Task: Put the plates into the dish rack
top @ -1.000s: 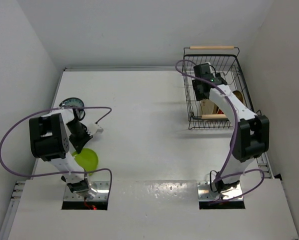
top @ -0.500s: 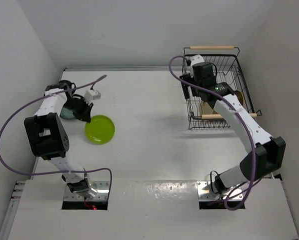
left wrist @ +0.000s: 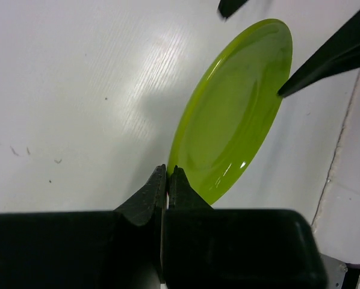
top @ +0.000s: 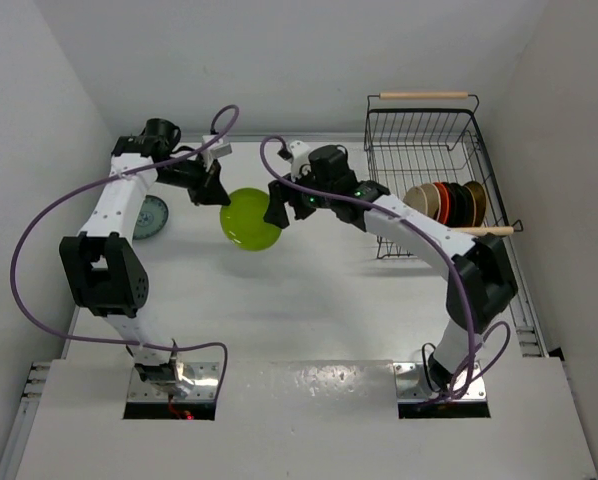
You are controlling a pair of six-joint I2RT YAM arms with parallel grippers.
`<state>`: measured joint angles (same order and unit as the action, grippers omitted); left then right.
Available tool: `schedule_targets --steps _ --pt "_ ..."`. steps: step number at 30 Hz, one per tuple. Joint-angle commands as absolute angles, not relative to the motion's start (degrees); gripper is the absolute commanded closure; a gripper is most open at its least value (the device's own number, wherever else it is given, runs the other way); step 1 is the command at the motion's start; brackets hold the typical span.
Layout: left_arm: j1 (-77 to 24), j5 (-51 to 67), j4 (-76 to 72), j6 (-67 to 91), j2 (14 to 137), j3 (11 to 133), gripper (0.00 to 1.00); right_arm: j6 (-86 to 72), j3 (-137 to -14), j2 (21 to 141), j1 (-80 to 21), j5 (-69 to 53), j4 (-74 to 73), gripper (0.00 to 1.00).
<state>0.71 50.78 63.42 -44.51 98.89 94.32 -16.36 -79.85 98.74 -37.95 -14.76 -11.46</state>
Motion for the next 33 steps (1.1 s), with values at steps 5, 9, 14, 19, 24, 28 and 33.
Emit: schedule_targets --steps 5,9,14,19,24,28,33 --pt "0.79 59.94 67.85 -45.00 96.86 98.70 1.00 -24.69 -82.88 102.04 -37.88 -21.80 -4.31 0.75" --pt "1.40 53.11 62.68 -36.43 96.86 99.22 0.76 -24.00 -82.18 98.98 -37.09 -15.32 -4.04 1.00" --pt "3.95 35.01 53.10 -25.42 97.38 99.76 0.12 -19.52 -85.60 93.43 -33.24 10.33 -14.56 1.00" --pt "8.07 8.43 44.66 -13.12 96.68 98.44 0.01 -9.68 -86.05 89.48 -30.41 39.58 -15.57 1.00" --pt "11.59 -7.01 42.28 -9.15 97.91 99.05 0.01 -3.24 -86.22 90.70 -24.97 51.07 -20.10 1.00" --pt "15.55 -9.06 39.21 -8.44 97.92 98.97 0.01 -7.98 -85.35 91.58 -19.53 49.13 -25.57 1.00" --pt "18.19 -9.65 37.36 -9.32 99.92 95.02 0.01 -13.52 -83.24 93.77 -17.14 43.86 -29.88 1.00"
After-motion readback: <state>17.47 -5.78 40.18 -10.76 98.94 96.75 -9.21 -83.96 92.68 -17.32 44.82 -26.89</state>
